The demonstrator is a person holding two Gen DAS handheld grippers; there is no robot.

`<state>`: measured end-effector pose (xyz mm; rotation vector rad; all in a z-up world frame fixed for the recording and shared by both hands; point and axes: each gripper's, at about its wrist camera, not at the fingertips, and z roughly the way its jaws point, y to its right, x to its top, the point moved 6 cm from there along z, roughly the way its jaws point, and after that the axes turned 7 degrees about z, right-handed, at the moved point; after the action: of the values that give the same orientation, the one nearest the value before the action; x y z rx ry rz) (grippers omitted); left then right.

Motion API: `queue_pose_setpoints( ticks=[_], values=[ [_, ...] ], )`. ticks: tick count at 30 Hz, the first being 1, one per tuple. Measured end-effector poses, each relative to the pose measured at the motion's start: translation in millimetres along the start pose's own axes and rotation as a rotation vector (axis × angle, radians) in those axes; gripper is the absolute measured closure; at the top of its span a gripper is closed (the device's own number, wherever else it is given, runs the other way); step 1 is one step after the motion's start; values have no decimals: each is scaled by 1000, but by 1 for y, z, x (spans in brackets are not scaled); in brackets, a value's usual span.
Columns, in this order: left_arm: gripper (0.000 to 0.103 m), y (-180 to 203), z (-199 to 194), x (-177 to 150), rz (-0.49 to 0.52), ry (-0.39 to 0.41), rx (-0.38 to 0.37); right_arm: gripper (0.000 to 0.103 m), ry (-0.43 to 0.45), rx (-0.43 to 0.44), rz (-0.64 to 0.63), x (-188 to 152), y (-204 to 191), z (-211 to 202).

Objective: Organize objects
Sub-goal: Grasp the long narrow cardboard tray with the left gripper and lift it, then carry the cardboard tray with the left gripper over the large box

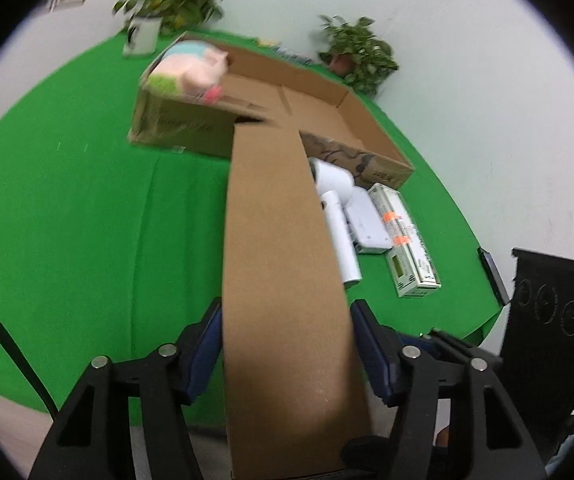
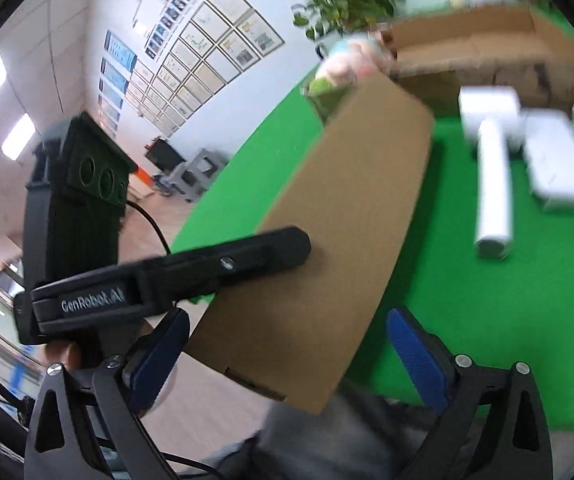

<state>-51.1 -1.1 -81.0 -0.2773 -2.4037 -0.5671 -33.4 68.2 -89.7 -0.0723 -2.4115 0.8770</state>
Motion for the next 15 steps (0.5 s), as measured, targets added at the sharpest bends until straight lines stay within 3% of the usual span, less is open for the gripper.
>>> queue_pose_setpoints(
  ticks=[3, 12, 15],
  values=[
    [47, 19, -2, 9, 78, 30, 0, 3, 55, -114, -94, 3, -1, -23],
    [47, 75, 18, 7, 169, 5, -232, 3, 107, -157, -46, -5, 20, -72],
    [47, 84, 25, 6, 177, 4, -257, 5, 119, -182, -43, -8, 24, -81]
  ],
)
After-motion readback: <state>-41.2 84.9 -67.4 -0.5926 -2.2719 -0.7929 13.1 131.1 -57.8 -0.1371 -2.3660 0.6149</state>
